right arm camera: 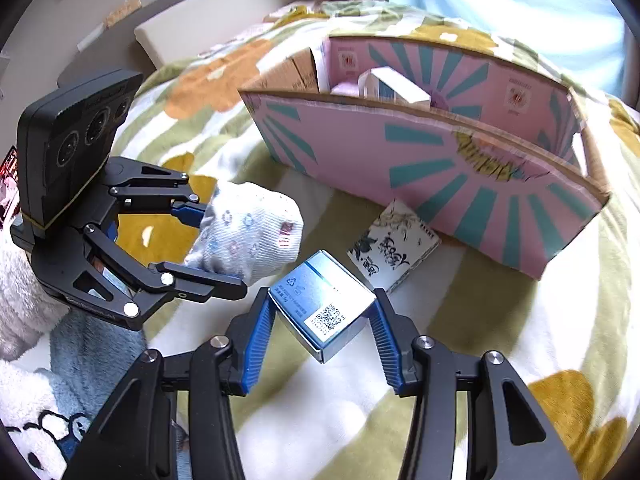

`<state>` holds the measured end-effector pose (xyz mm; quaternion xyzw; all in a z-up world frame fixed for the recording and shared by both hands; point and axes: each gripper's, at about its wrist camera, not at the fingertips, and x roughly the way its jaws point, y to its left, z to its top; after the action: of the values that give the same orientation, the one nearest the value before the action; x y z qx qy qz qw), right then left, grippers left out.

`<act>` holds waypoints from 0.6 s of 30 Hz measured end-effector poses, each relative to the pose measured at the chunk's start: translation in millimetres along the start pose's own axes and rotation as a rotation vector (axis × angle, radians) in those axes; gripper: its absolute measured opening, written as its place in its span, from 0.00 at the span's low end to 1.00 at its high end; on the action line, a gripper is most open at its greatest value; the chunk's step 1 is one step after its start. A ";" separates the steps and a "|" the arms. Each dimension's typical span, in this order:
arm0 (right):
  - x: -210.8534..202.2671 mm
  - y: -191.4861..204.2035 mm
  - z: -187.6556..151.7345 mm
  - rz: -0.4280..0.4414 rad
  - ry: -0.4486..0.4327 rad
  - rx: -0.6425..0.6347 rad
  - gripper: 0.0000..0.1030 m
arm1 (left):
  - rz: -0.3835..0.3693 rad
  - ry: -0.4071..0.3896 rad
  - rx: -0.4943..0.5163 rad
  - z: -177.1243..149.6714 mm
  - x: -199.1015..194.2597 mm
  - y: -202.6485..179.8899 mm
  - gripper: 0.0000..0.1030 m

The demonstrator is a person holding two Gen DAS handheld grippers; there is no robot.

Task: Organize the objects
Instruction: 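Carry the sock with left tool over the cardboard box while right tool carries the cube box there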

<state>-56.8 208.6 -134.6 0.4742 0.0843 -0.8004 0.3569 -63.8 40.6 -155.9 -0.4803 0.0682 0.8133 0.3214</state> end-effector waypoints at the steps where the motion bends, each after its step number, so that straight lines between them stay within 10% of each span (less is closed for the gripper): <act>1: -2.7 0.9 2.2 -0.003 -0.006 0.004 0.43 | 0.000 -0.010 -0.002 -0.5 -7.7 -0.8 0.42; 18: -76.9 19.5 72.9 -0.121 -0.152 0.088 0.43 | 0.105 -0.204 -0.042 63.9 -99.2 -12.7 0.42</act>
<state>-72.3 197.6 -28.5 0.4212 0.0501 -0.8573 0.2919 -70.6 31.9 -37.7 -0.3976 0.0431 0.8748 0.2735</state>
